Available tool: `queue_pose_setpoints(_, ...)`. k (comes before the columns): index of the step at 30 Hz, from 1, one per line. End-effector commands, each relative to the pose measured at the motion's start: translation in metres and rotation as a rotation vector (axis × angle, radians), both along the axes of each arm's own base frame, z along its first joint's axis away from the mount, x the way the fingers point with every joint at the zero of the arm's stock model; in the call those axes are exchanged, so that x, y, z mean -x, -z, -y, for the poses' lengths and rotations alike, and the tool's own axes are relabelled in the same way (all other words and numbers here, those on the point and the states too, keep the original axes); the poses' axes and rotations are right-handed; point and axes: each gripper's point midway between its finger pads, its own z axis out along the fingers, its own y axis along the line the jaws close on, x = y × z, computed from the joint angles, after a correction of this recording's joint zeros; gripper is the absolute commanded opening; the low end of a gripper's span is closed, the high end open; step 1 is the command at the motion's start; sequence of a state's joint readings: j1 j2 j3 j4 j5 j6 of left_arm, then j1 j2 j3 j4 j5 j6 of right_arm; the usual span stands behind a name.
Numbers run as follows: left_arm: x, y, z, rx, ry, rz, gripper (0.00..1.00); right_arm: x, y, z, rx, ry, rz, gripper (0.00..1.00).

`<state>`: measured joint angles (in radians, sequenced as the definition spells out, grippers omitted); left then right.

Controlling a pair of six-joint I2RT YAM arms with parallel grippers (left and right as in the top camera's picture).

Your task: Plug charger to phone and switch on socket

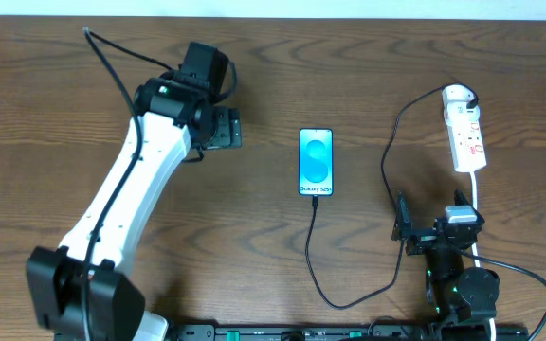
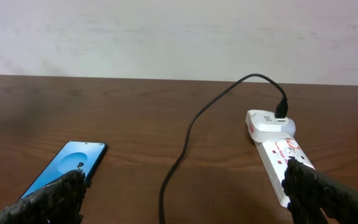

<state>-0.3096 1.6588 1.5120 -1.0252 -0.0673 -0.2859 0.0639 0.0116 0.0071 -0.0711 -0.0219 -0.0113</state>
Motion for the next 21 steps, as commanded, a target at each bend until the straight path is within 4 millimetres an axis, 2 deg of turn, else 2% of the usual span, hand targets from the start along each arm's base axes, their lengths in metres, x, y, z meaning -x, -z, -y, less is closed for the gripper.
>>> queue_pose_setpoints(1,0.012,-0.013,-0.009,-0.051,0.097,0.032,0.92,0.0,0.001,0.002,-0.009,0.012,-0.002,0.99)
queue_pose_setpoints(6,0.031,-0.013,-0.02,-0.046,0.087,0.045,0.93,0.0,0.001,0.002,-0.009,0.012,-0.002,0.99)
queue_pose_setpoints(12,0.048,-0.007,-0.046,0.015,0.012,0.082,0.92,0.0,0.001,0.002,-0.009,0.012,-0.002,0.99)
queue_pose_setpoints(18,0.062,-0.007,-0.044,0.126,0.199,0.167,0.92,0.0,0.001,0.002,-0.009,0.012,-0.002,0.99)
queue_pose_setpoints(21,0.071,-0.002,-0.053,0.121,0.177,0.193,0.92,0.0,0.001,0.002,-0.009,0.012,-0.002,0.99)
